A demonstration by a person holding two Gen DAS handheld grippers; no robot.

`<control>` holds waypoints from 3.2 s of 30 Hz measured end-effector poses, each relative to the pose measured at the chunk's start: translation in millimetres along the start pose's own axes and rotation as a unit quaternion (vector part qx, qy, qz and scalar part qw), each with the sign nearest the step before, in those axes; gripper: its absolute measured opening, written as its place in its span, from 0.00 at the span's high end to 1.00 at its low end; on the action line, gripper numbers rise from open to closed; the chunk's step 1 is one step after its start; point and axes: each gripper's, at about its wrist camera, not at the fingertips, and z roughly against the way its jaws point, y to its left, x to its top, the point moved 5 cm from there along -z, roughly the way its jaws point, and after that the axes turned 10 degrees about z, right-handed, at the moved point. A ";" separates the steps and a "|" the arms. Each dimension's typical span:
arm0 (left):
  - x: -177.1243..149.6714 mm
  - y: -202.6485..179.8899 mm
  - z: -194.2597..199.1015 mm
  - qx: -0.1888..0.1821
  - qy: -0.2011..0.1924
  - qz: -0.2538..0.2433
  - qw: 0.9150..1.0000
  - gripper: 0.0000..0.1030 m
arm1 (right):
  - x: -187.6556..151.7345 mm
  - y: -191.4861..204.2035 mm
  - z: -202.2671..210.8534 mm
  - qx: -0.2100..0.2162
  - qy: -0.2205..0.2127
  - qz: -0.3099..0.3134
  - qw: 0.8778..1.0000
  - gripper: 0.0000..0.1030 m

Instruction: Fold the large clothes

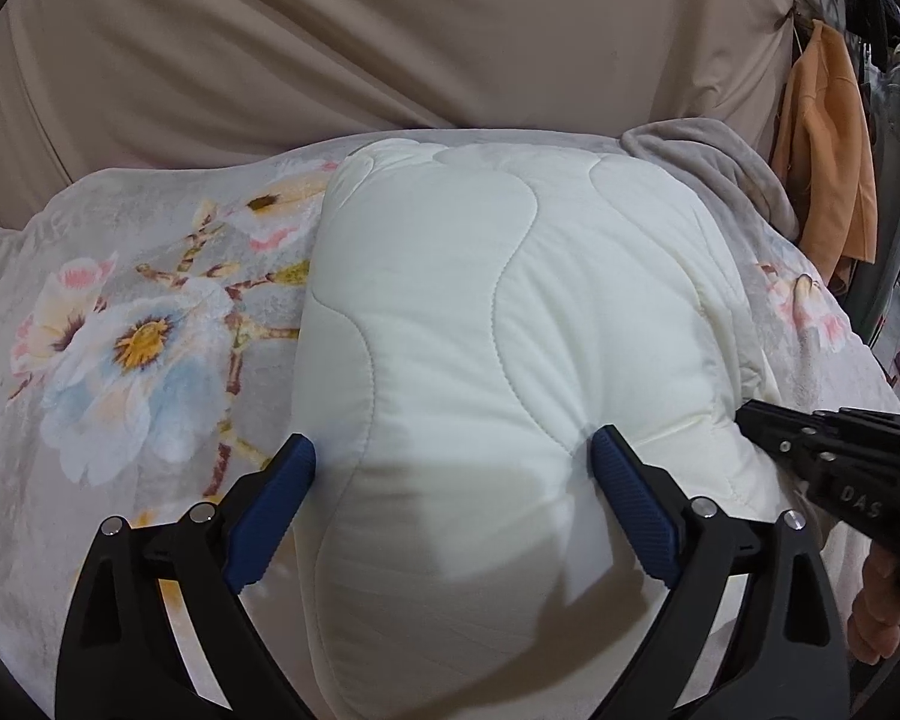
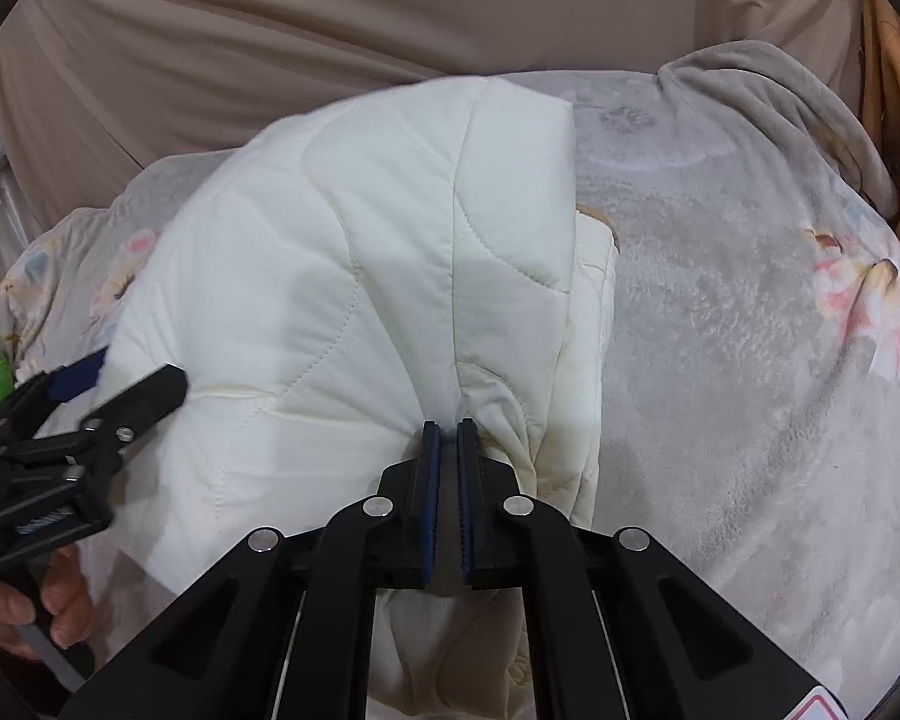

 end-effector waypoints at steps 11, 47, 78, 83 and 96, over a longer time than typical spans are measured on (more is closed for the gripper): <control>1.9 3.9 14.0 -0.022 0.002 0.029 0.999 0.12 | -3.1 -10.7 54.5 0.044 -0.079 -0.074 0.993 0.57; -2.4 19.0 -17.3 -0.044 0.043 0.051 0.997 0.04 | -24.0 -21.0 -32.7 0.185 0.033 -0.147 0.971 0.19; 36.8 -38.2 117.2 -0.086 -0.111 -0.043 0.989 0.37 | 5.3 28.3 119.1 0.047 -0.166 -0.055 0.983 0.70; 45.2 -48.9 160.9 -0.105 -0.154 -0.056 0.981 0.37 | 11.2 36.7 169.1 0.018 -0.222 -0.037 0.974 0.70; 85.6 -24.6 237.2 -0.101 -0.255 -0.070 0.959 0.38 | 64.9 101.0 232.2 -0.034 -0.323 0.052 0.944 0.71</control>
